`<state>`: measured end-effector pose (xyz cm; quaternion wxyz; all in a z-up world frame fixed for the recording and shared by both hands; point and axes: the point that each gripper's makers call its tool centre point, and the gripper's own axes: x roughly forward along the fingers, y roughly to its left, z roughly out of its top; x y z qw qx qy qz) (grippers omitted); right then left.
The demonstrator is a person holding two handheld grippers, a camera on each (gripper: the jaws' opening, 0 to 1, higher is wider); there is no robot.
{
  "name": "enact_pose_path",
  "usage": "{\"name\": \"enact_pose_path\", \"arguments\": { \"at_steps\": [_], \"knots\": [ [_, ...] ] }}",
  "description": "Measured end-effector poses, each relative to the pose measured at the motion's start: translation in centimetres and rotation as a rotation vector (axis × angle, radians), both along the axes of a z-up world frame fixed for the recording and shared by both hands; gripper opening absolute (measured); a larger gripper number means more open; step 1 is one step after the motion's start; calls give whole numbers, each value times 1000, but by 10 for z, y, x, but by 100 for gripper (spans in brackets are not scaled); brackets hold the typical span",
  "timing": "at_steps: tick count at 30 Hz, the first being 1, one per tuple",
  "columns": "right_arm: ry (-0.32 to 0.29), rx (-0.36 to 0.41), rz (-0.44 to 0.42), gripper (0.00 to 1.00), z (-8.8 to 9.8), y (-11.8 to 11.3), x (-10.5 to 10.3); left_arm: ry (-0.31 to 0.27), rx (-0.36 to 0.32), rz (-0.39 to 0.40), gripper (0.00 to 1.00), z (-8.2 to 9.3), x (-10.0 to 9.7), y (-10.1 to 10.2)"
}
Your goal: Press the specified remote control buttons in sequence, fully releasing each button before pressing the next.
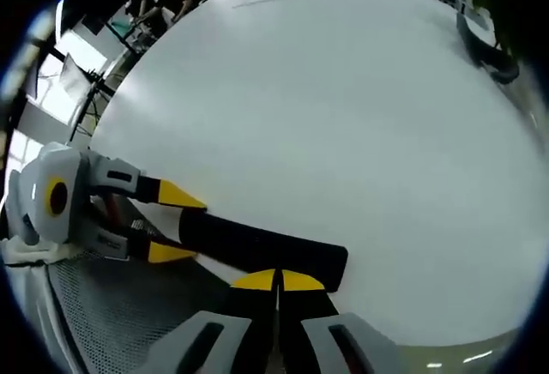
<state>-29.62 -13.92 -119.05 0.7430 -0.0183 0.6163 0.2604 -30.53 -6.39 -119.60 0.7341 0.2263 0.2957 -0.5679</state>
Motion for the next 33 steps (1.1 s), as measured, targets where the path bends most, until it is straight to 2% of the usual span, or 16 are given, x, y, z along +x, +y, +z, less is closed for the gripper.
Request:
{"name": "enact_pose_path", "arguments": {
  "at_steps": [6, 9, 12, 16, 20, 24, 27, 33],
  "knots": [
    [-12, -24, 17, 0, 1, 0, 0, 0, -1, 0, 25, 0, 0, 0],
    [-36, -7, 6, 0, 4, -1, 4, 0, -1, 0, 25, 0, 0, 0],
    [-34, 1, -12, 0, 3, -2, 6, 0, -2, 0, 25, 0, 0, 0],
    [-81, 22, -21, 0, 7, 0, 12, 0, -4, 1, 25, 0, 0, 0],
    [-95, 27, -7, 0, 6, 3, 13, 0, -5, 1, 25, 0, 0, 0],
    [-74, 13, 14, 0, 0, 5, 10, 0, -5, 1, 25, 0, 0, 0],
    [-101, -14, 50, 0, -1, 5, 10, 0, -5, 1, 25, 0, 1, -1],
    [-88, 3, 26, 0, 0, 3, 11, -1, -5, 2, 25, -1, 1, -1]
  ]
}}
